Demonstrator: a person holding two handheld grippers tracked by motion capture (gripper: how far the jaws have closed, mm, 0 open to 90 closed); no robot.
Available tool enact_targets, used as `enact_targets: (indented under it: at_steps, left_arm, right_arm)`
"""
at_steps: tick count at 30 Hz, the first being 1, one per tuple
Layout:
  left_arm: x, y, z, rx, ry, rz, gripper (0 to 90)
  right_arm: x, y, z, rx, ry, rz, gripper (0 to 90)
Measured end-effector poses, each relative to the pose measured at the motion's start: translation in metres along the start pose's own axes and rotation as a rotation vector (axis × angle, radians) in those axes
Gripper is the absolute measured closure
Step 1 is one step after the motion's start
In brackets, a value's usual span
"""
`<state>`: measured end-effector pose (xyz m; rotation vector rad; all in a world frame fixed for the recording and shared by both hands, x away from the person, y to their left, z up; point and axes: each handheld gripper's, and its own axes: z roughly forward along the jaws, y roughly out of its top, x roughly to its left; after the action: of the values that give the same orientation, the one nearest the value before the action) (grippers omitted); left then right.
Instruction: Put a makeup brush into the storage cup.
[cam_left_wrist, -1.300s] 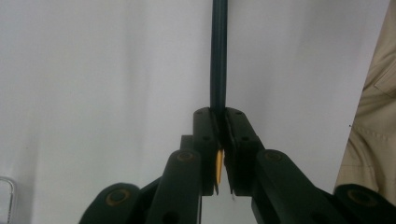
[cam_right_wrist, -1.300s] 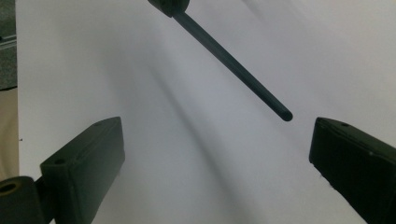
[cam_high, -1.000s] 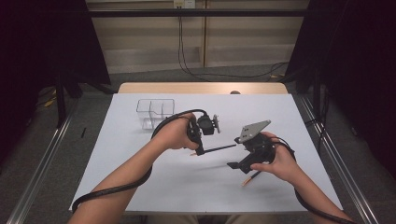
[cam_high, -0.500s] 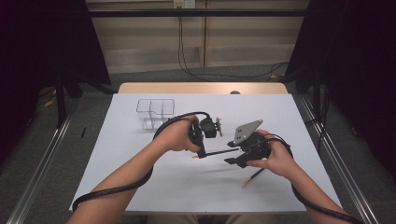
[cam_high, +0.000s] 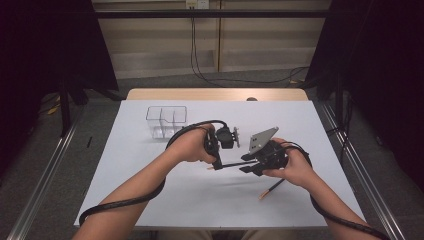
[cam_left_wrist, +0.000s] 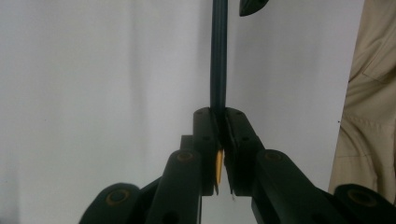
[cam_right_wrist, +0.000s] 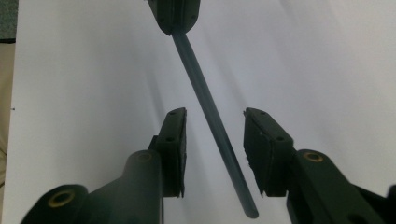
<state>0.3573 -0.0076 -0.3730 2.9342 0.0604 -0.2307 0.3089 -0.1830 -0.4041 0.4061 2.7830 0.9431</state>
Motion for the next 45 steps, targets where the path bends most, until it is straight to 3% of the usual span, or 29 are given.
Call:
enact_targets:
  at_steps: [6, 9, 21, 27, 31, 45]
  left_arm:
    - [-0.0019, 0.0007, 0.0016, -0.014, -0.019, -0.004, 84.2]
    - [-0.0024, 0.0018, 0.0017, 0.001, -0.015, 0.016, 84.2]
    - [-0.0008, 0.0020, -0.0005, -0.008, -0.022, 0.028, 84.1]
    - [0.0006, 0.0012, -0.0029, -0.029, -0.013, 0.049, 83.6]
    - [0.0031, -0.0007, -0.0038, -0.051, -0.012, 0.039, 82.0]
    - [0.0045, -0.0026, -0.0055, -0.080, -0.003, 0.045, 76.5]
  right_arm:
    - [0.0011, 0.0007, 0.0016, 0.019, 0.023, -0.008, 73.0]
    - [0.0017, 0.0013, 0.0024, 0.030, 0.030, -0.017, 75.5]
    - [0.0027, 0.0017, 0.0049, 0.053, 0.035, -0.030, 79.8]
    - [0.0036, -0.0008, 0.0074, 0.068, 0.047, -0.050, 82.5]
    - [0.0054, -0.0006, 0.0083, 0.070, 0.054, -0.062, 84.7]
    - [0.0051, -0.0013, 0.0050, 0.054, 0.069, -0.052, 85.1]
